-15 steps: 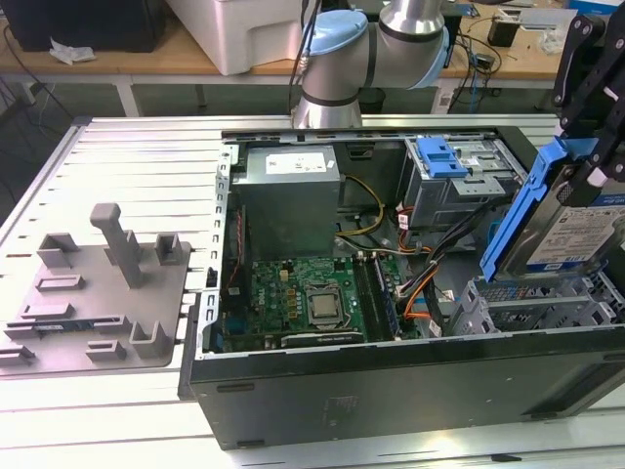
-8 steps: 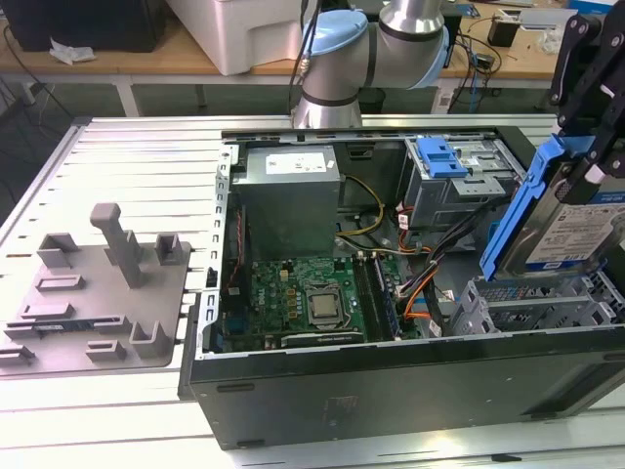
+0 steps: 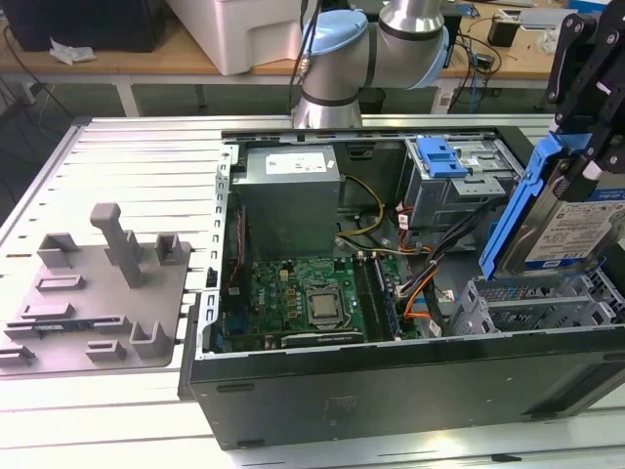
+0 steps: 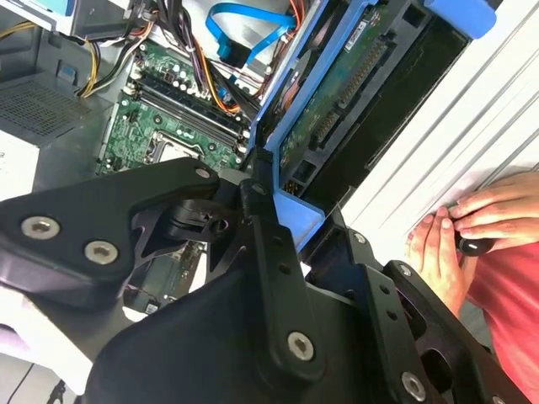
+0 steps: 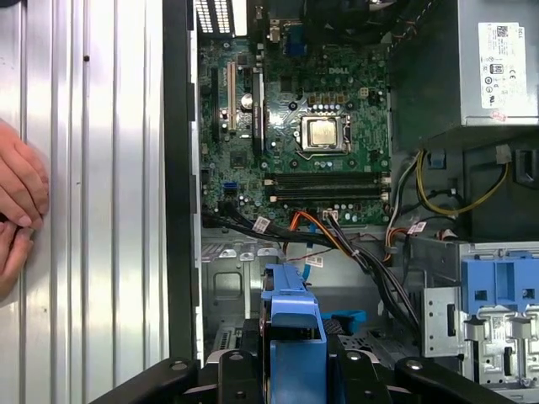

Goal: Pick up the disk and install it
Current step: 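Insert the disk into the insertion slot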

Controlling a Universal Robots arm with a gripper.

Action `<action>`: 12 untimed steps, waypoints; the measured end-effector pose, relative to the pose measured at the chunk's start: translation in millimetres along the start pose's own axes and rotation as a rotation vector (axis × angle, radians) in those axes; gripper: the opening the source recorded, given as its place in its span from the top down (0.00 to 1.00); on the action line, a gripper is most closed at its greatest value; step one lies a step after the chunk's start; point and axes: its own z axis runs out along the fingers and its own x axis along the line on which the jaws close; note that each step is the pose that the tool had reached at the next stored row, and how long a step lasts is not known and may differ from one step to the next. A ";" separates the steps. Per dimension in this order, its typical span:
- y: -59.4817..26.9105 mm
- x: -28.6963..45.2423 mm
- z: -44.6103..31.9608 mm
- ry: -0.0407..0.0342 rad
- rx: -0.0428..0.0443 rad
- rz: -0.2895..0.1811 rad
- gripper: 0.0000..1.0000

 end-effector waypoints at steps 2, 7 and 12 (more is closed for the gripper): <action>0.0 0.0 0.0 0.0002 -0.0002 -0.004 0.63; -1.8 0.0 0.0 0.0002 -0.0080 -0.005 0.63; -3.9 0.0 0.0 0.0008 -0.0211 -0.024 0.63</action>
